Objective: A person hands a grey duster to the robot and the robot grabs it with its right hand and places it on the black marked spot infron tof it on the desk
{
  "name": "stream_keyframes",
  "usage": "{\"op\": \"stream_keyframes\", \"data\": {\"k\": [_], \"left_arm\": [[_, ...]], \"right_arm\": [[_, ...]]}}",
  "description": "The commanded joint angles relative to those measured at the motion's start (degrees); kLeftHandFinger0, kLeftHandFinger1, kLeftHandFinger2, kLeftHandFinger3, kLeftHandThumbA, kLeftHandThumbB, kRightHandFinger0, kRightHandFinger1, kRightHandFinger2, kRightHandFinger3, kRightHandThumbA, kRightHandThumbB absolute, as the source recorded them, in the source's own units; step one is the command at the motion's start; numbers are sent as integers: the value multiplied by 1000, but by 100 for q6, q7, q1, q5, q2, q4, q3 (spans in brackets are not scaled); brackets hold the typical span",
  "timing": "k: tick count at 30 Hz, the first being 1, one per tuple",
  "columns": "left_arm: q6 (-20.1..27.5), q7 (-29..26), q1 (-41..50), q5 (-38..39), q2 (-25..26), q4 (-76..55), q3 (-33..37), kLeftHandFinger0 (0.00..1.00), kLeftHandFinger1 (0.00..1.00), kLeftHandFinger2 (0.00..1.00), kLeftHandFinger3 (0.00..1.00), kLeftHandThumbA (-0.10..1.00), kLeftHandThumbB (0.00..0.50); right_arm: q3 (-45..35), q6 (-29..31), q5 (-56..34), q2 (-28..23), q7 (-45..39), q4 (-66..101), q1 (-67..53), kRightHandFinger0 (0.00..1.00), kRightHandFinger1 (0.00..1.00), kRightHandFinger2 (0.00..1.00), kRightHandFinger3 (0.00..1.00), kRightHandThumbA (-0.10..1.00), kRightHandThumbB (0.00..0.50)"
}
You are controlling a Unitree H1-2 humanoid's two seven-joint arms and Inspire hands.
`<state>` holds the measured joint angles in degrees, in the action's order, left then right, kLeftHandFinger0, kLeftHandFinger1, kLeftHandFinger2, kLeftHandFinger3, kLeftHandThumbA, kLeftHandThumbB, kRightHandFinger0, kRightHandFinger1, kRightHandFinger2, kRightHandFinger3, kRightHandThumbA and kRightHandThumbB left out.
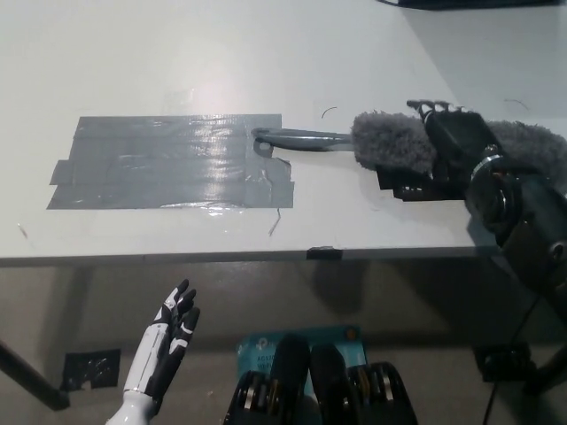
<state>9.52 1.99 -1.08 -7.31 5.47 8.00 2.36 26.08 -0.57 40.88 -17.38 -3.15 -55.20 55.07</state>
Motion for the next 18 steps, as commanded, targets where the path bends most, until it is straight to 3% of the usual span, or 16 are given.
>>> {"op": "stream_keyframes", "data": {"k": [1,3,6,9,11,15,18], "left_arm": [[206,17,-225,-87,100,-92,50,1000,1000,1000,1000,875,130],[112,29,-217,-86,102,-149,46,1000,1000,1000,1000,876,143],[85,20,-232,-76,96,-156,33,1000,1000,1000,1000,858,138],[144,28,-261,-71,97,-83,44,1000,1000,1000,1000,845,130],[139,12,-257,-112,100,-94,53,1000,1000,1000,1000,840,126],[121,14,-257,-129,115,-117,55,996,1000,1000,1000,835,128],[90,27,-282,-126,112,-129,65,994,1000,1000,1000,833,122]], "right_arm": [[-573,-1366,-2130,-628,-4032,1697,746,1000,1000,1000,1000,649,500],[-681,-1475,-2618,-817,-4439,2225,767,1000,1000,1000,1000,703,500],[-1119,-2053,-3586,-1016,-4838,2993,873,1000,1000,1000,1000,671,500],[-1734,-2234,-4489,-1150,-4732,3822,911,1000,1000,1000,1000,635,500],[-2101,-2616,-5041,-1218,-4812,4206,1073,1000,1000,1000,1000,679,500],[-2771,-2636,-5877,-1388,-4053,4989,1260,1000,1000,1000,1000,757,500],[-3071,-2636,-5978,-1421,-3398,5528,1239,1000,1000,1000,1000,799,500]]}}
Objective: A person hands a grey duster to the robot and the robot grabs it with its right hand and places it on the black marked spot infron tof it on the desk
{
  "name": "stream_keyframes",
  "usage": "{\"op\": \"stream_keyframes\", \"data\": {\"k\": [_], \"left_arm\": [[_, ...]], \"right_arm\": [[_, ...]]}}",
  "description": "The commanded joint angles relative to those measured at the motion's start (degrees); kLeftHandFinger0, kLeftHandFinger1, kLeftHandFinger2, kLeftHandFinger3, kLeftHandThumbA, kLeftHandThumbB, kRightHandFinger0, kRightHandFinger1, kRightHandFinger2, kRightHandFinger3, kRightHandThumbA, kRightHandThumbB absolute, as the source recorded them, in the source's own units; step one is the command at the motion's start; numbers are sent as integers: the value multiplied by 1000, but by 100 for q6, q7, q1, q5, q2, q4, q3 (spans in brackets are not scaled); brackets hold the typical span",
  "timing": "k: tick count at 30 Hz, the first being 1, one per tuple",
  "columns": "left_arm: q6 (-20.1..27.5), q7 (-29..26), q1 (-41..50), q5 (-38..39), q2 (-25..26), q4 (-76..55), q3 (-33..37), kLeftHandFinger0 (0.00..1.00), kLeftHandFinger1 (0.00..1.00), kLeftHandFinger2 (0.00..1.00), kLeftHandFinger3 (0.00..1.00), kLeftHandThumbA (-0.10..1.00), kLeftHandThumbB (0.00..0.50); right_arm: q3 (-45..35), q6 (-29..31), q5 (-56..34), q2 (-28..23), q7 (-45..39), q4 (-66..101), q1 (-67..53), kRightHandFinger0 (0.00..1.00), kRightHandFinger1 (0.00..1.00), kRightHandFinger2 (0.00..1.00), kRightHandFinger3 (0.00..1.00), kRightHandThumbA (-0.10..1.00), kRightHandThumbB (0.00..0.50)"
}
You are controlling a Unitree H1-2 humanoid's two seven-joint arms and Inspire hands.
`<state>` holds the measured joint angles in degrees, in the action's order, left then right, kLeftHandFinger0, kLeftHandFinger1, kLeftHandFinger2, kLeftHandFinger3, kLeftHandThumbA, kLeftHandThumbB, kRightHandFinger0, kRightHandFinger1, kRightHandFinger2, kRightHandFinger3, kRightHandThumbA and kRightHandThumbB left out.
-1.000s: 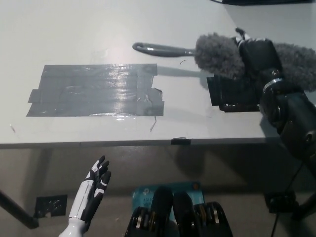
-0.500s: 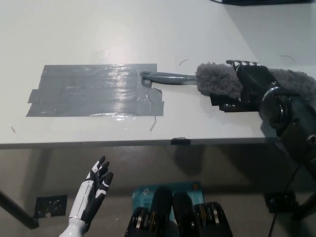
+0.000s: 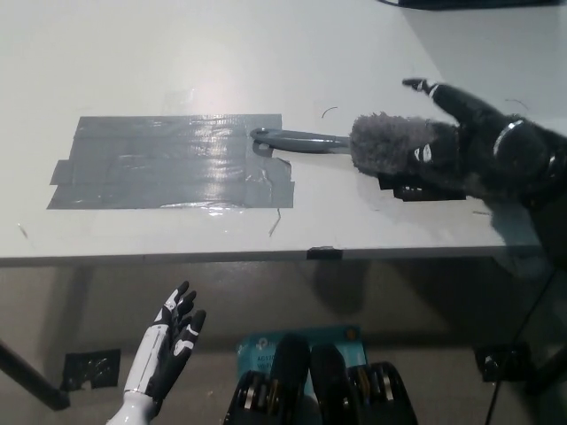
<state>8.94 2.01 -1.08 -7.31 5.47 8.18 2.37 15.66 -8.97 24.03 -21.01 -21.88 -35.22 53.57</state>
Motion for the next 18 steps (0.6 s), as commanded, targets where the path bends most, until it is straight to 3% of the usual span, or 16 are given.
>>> {"op": "stream_keyframes", "data": {"k": [1,4,5,7,9,14,16,17,18], "left_arm": [[141,29,-286,-127,117,-152,65,994,1000,1000,1000,832,120],[249,37,-305,-92,128,-85,59,989,1000,1000,1000,819,118],[228,42,-315,-96,140,-79,57,990,1000,1000,1000,823,128],[235,36,-315,-121,134,-64,72,988,1000,1000,1000,825,126],[236,31,-320,-124,139,-46,68,983,1000,1000,1000,824,122],[213,22,-335,-79,120,-43,42,979,1000,1000,1000,804,119],[203,7,-322,-93,116,-38,40,978,1000,1000,1000,805,117],[201,-2,-305,-78,102,-25,33,981,1000,1000,1000,801,113],[212,-11,-285,-78,94,-14,32,982,1000,1000,1000,799,112]], "right_arm": [[-2096,-1796,-4349,-1031,-1373,3622,1371,1000,1000,1000,1000,800,500],[-2379,-1796,-4224,-887,-724,4490,1076,1000,1000,1000,1000,946,499],[-2428,-1796,-4153,-803,-576,4821,891,1000,1000,1000,1000,901,479],[-2448,-1796,-4098,-737,-437,5258,592,1000,1000,1000,1000,837,490],[-2457,-1796,-3948,-609,-337,5821,146,1000,1000,1000,1000,819,454],[-2382,-1629,-3709,-250,-201,6935,-1097,1000,1000,1000,1000,797,404],[-2238,-1454,-3516,-68,-57,7273,-1704,1000,1000,1000,1000,777,403],[-2115,-1362,-3325,73,15,7393,-2151,1000,1000,1000,1000,817,421],[-1996,-1195,-3157,247,107,7409,-2571,1000,1000,1000,1000,837,409]]}}
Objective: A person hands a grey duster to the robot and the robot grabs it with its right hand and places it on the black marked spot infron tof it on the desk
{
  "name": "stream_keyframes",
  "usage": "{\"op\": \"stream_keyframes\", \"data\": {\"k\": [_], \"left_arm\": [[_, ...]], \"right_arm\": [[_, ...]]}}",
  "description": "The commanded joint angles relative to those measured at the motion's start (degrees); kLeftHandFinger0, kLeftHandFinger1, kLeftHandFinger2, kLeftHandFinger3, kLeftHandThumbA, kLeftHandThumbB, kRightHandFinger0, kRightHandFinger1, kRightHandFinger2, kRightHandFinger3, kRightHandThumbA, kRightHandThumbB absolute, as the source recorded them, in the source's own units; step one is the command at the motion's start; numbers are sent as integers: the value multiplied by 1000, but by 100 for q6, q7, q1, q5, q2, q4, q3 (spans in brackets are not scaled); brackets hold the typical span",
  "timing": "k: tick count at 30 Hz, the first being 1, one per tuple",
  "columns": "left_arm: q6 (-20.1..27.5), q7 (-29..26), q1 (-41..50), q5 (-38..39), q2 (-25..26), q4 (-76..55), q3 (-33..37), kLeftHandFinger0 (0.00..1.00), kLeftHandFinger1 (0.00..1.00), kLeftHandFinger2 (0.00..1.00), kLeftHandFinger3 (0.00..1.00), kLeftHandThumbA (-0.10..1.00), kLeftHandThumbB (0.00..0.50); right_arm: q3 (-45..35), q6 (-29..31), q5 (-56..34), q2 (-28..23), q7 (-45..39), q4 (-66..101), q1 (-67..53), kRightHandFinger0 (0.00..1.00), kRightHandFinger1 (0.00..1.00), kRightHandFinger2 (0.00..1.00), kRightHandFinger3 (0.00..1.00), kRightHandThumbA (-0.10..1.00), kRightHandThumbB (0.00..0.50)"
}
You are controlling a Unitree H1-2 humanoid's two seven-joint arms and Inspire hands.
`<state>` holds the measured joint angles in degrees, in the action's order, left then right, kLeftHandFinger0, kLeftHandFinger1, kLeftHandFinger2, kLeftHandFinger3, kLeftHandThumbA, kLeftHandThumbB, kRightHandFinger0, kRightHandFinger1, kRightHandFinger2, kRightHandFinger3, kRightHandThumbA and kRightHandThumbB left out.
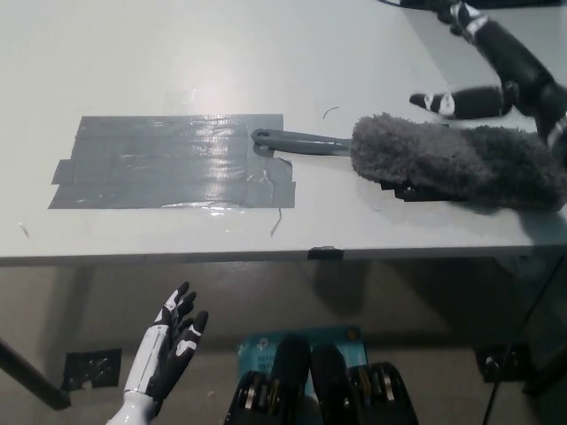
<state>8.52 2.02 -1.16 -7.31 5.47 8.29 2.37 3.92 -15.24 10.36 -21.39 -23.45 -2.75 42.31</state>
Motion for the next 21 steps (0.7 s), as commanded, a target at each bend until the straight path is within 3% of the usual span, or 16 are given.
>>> {"op": "stream_keyframes", "data": {"k": [1,5,6,8,9,13,14,18,21], "left_arm": [[213,-10,-247,-81,88,-50,34,987,1000,1000,1000,801,117],[206,-23,-106,-74,65,-97,33,992,1000,1000,1000,799,111],[229,-32,-90,-85,67,-80,34,994,1000,1000,1000,799,113],[256,-44,-47,-100,77,-47,33,994,1000,1000,1000,805,117],[305,-57,-29,-116,75,-22,40,983,1000,1000,1000,816,118],[185,-22,109,-106,20,-122,83,995,1000,1000,1000,813,125],[196,-10,158,-86,2,-139,94,1000,1000,1000,1000,806,121],[330,-44,202,-113,15,-118,88,1000,1000,1000,1000,803,116],[352,-52,175,-115,-9,-100,97,999,1000,1000,1000,806,126]], "right_arm": [[-706,-357,-1667,460,344,4092,-1828,1000,1000,1000,1000,841,399],[-375,316,-1315,914,500,3520,-2648,1000,1000,1000,1000,849,372],[-329,373,-1180,1007,550,3420,-2777,1000,1000,1000,1000,781,389],[-228,740,-935,1239,696,3022,-3086,1000,1000,1000,1000,802,337],[-218,1110,-772,1497,924,2475,-3278,1000,1000,1000,1000,736,298],[-313,1919,-297,1995,1551,918,-3655,1000,1000,1000,1000,668,249],[-331,2073,-157,2073,1730,497,-3722,1000,1000,1000,1000,697,271],[-297,2563,-57,2076,1868,-437,-3715,1000,1000,1000,1000,676,241],[-293,2537,-18,2014,1889,-539,-3689,1000,1000,1000,1000,704,238]]}}
